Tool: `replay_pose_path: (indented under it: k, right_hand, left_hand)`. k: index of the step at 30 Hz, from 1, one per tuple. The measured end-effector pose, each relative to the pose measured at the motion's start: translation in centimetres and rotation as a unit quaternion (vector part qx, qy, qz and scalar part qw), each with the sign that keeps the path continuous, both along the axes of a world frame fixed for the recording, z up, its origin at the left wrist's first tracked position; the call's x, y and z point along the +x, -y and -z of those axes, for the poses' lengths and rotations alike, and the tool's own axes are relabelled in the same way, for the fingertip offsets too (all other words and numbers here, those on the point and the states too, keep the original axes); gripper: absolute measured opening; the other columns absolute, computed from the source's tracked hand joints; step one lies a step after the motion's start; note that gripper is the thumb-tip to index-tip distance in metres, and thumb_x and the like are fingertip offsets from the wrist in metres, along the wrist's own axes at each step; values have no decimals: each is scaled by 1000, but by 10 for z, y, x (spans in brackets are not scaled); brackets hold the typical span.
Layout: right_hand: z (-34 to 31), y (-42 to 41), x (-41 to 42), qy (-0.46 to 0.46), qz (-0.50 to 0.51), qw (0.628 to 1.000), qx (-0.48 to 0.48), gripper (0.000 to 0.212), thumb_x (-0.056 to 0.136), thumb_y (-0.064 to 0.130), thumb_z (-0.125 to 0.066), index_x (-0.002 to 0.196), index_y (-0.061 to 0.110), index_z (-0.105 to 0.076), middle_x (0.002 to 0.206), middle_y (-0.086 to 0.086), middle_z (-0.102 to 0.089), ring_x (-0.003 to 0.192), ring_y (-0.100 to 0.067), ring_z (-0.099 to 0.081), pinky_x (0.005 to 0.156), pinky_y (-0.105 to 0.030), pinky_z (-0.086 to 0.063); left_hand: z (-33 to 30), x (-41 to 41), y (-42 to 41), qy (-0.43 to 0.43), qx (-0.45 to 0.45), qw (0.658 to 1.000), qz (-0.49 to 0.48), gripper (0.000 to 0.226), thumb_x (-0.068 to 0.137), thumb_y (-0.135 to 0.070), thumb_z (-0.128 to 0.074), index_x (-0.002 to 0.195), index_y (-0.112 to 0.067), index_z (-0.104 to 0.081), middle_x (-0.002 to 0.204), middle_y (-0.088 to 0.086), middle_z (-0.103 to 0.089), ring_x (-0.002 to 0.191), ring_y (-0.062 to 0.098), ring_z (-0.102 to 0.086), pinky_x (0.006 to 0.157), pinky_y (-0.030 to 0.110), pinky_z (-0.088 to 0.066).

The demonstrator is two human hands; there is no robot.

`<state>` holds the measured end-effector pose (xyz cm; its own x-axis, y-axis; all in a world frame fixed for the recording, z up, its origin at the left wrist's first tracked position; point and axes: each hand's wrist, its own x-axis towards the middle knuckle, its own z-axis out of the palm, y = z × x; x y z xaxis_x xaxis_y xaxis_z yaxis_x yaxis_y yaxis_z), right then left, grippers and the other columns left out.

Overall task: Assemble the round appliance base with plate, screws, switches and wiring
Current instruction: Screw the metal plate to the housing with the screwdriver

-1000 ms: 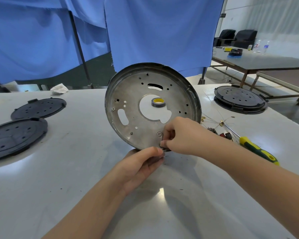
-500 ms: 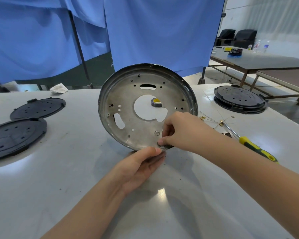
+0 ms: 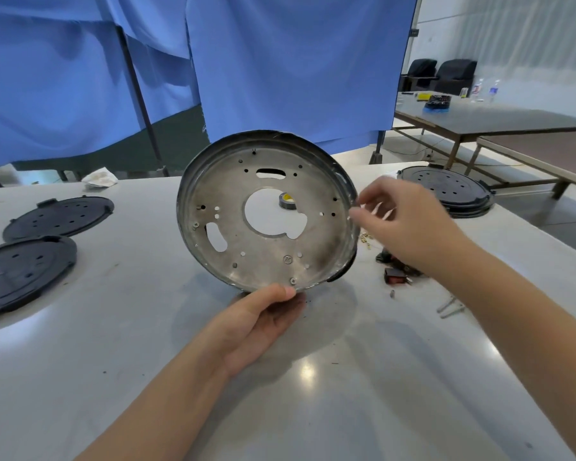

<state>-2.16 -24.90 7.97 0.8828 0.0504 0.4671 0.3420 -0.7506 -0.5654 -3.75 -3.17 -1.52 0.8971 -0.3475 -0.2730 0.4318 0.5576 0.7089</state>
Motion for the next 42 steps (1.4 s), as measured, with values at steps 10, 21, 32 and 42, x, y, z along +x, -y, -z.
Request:
replay_pose_path:
  k: [10,21,32,42]
  right_hand:
    - [35,106,20,-301,217,901,-223,41,82,45,-66,101,9,-60,93,-5,-63,86,-23,-58,78,-36,-51]
    - [43,119,1,-381,269,847,-256,23,86,23,-62,96,8,-48,78,-6,-49,84,-25,-55,72,-31,-48]
    - [-22,122,-19,-233,297,916,-135,23,79,18,-75,97,6,-66,83,-11,-65,73,-23,-65,74,-42,-59]
    - [-66,69,-28,97,148,984,27,43,79,39,-73,108,15,-52,89,1,-58,79,-12,-56,73,-28,-47]
  left_hand:
    - [-5,-6,4,-31,6,999,14,80,48,-4,-77,124,13,-55,126,29,-60,119,37,-60,94,41,-54]
    - [-7,-9,0,-24,3,999,29,66,64,0,-70,126,14,-52,127,30,-59,116,39,-62,89,45,-56]
    - [-13,-15,4,-30,-22,999,38,84,48,5,-79,125,18,-50,123,35,-59,117,44,-59,90,53,-52]
    - [-13,-12,2,-36,18,999,18,74,55,3,-75,124,16,-53,122,32,-62,117,40,-61,95,43,-54]
